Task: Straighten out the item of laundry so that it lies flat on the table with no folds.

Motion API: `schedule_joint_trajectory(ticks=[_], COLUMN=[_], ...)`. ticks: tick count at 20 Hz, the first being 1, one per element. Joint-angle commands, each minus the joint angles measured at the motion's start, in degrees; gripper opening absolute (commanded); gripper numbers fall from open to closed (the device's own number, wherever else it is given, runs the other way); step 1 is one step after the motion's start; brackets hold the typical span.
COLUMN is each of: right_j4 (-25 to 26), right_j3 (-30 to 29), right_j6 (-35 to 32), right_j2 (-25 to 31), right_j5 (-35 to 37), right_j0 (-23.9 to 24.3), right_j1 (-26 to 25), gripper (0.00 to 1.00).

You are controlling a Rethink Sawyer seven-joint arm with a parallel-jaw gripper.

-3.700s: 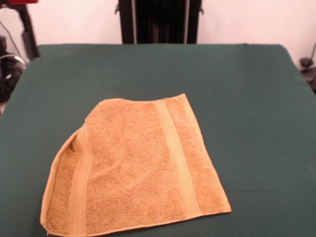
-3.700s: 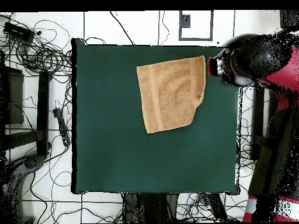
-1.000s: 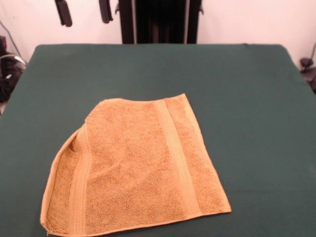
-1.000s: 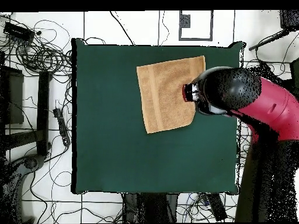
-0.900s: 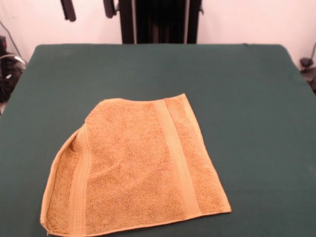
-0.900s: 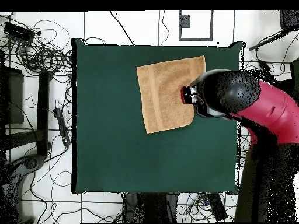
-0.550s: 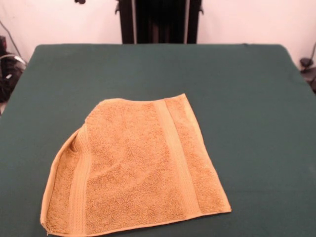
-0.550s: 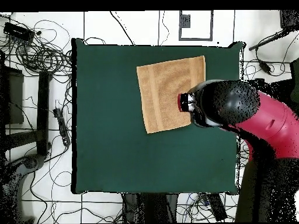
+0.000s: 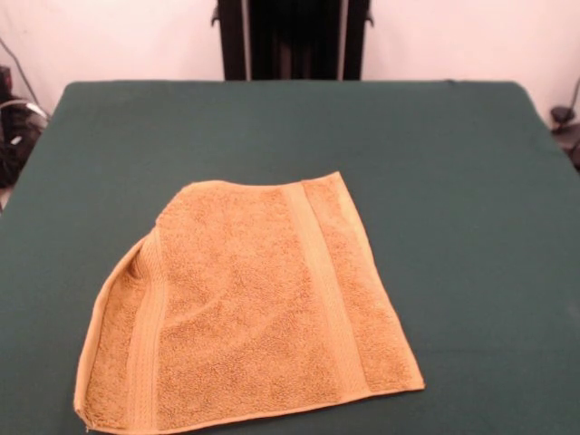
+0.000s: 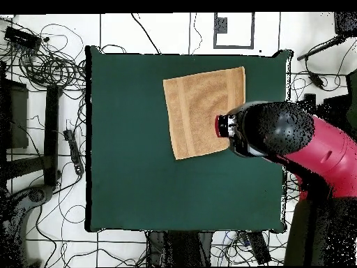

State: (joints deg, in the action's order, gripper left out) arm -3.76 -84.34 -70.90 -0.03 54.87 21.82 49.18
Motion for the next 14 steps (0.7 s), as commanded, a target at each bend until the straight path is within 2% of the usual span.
schedule_joint_trajectory(ticks=[1,5,9,14], right_j4=[-2.0,-2.0,-1.1,-1.2], right_j3=[-10.2,-11.2,-8.7,-8.9], right_j6=[-12.6,-11.5,-12.2,-12.9], right_j2=[2.0,3.3,3.4,3.7], right_j5=[-5.0,-10.3,-13.0,-18.0], right_j0=[-2.3,-1.1,-1.3,-1.4], right_j1=[-2.2,-4.4,-7.6,-10.1], gripper=[1.0,1.0,1.0,1.0])
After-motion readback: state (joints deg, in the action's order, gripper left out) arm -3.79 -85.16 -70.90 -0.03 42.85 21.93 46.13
